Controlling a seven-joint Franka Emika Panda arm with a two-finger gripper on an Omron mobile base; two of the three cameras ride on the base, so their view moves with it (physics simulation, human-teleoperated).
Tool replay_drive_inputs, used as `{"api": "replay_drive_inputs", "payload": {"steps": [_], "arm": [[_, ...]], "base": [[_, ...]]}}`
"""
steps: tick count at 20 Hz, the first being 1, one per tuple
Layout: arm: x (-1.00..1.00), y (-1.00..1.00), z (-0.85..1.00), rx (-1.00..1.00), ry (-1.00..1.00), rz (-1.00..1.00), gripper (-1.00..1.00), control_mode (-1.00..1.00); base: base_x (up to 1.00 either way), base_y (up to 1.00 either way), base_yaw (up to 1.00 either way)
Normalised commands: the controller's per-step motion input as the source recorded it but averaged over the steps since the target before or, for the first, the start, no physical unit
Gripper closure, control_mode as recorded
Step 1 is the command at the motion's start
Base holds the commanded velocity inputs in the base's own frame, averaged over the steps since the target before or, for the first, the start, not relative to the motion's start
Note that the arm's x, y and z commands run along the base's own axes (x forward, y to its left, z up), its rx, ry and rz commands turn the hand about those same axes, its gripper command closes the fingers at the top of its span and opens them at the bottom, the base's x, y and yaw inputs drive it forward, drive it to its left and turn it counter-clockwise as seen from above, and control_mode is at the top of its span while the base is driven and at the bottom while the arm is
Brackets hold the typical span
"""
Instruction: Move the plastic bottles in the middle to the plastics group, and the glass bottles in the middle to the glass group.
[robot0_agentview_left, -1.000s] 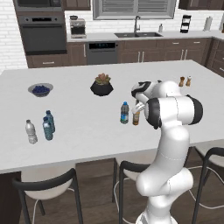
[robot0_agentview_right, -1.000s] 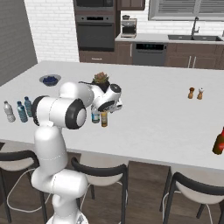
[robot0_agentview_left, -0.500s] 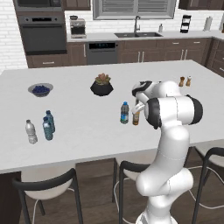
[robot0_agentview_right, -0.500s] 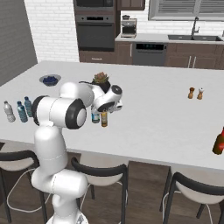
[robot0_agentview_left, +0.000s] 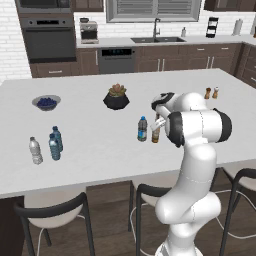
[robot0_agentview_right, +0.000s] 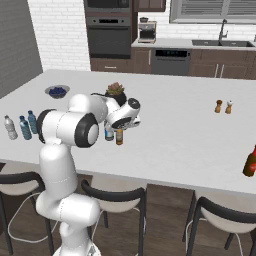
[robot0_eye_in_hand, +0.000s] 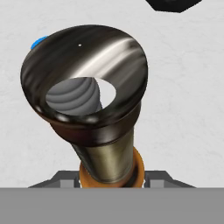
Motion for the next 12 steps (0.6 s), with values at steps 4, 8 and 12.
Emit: {"api": "replay_drive_inputs", "payload": {"steps": [4,8,12], "arm": [[0.0,0.0,0.0,0.0,-0.01,0.0,1.0,-1.0],[-0.12,-0.19,0.0,0.0,0.0,-0.02,1.0,-1.0],[-0.28,-0.6,0.1,0.0,0.0,-0.17,1.0,-1.0]], "base": [[0.0,0.0,0.0],[0.0,0.0,0.0],[0.0,0.0,0.0]]}}
